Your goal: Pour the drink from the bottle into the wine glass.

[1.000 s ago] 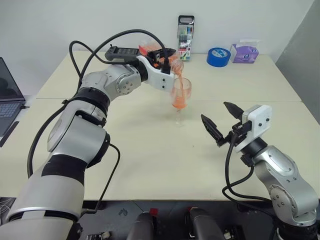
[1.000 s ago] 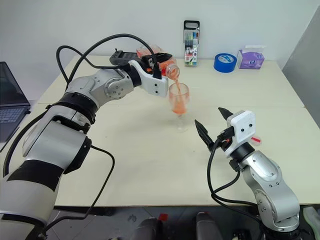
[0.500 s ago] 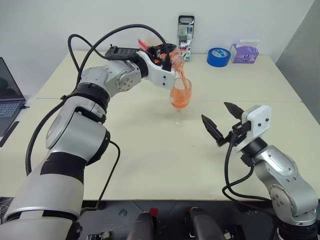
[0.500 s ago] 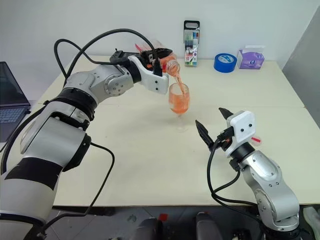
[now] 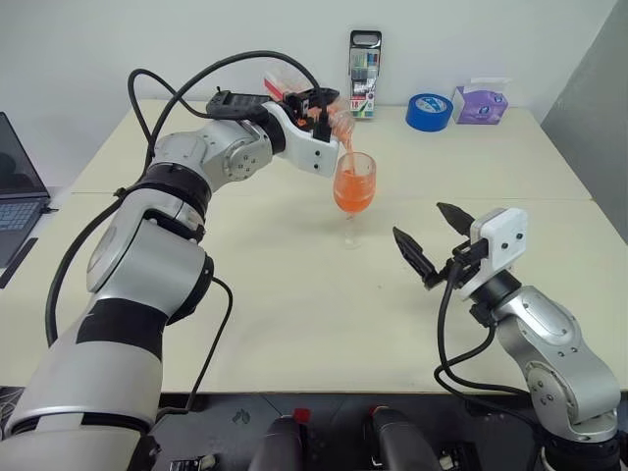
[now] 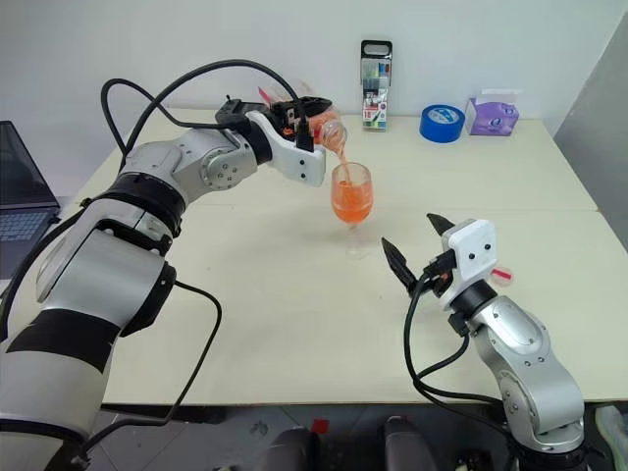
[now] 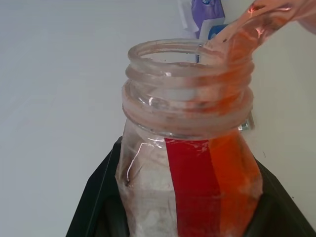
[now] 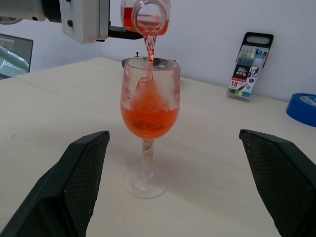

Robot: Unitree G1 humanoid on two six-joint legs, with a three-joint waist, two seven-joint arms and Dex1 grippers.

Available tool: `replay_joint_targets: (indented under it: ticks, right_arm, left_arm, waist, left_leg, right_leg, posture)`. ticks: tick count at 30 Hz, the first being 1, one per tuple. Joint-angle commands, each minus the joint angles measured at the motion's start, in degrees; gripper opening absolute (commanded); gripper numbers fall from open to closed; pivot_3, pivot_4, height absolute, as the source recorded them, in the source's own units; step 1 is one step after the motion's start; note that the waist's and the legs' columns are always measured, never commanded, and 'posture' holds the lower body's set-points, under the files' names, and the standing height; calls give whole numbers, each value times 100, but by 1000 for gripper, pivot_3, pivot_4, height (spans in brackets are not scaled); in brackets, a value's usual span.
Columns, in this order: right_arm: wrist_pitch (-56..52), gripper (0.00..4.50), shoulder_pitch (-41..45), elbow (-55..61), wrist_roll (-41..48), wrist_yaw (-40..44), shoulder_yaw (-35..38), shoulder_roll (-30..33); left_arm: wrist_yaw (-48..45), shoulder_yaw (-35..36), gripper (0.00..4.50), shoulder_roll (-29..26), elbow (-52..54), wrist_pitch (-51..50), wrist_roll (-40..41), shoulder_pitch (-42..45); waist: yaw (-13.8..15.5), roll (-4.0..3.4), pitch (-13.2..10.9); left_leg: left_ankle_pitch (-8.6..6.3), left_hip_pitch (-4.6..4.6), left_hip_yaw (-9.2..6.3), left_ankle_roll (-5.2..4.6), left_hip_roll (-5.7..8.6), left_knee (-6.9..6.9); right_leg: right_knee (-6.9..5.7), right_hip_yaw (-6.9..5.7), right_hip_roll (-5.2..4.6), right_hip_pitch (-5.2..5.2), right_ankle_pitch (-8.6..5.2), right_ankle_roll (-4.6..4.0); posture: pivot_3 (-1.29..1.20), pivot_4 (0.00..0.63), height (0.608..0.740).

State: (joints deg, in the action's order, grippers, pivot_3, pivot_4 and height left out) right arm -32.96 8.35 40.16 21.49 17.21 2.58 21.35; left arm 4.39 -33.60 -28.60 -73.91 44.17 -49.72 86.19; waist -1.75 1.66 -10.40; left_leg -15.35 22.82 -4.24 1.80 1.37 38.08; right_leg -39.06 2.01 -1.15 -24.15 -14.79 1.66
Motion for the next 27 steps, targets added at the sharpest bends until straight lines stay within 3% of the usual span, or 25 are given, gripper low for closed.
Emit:
replay_joint_targets:
  ticks: [1,9,14,19,22,27]
  right_arm:
    - [142,4500,93,109,-10,2,9,-22]
    - [128,4500,171,91,5,15,8,-13]
    - [-24,4500,640,-20,198,12,11,-105]
    - [-445,4500,1374,-329,452,69,69,-67]
    - [-1008,4500,2012,-301,920,291,-80,27]
    - [-1843,4500,2732,-322,1528,447,-455,-25]
  left_arm:
    - [168,-37,1820,-79,81,0,-23,304]
    - [-55,150,1820,-13,23,20,261,259]
    - [-2212,1623,1820,391,-49,-22,2285,-148]
    - [-3598,2760,1818,502,279,-748,3752,-458]
    - [-4042,3540,1818,379,588,-1647,4673,-707]
    - [-3952,4251,1818,127,1533,-3003,5437,-1555]
  waist:
    - [0,0,0]
    - [0,0,0]
    - [-2,0,0]
    - [-55,-2,1]
    - [-81,-2,1]
    - [-151,-6,6]
  left_leg:
    - [0,0,0,0,0,0]
    - [0,0,0,0,0,0]
    - [1,2,1,1,-3,5]
    - [1,-4,6,0,-4,6]
    - [1,-1,-2,0,-6,7]
    - [1,-3,-26,0,-20,5]
  right_leg:
    - [0,0,0,0,0,0]
    - [-1,0,0,0,0,0]
    - [-1,-5,0,0,0,-1]
    - [-10,1,2,-1,1,-2]
    - [-11,-3,3,-4,1,-2]
    - [-15,-4,1,-6,1,-2]
  posture:
    - [0,150,740]
    - [0,150,740]
    - [0,150,740]
    - [0,150,740]
    - [0,150,740]
    - [0,150,740]
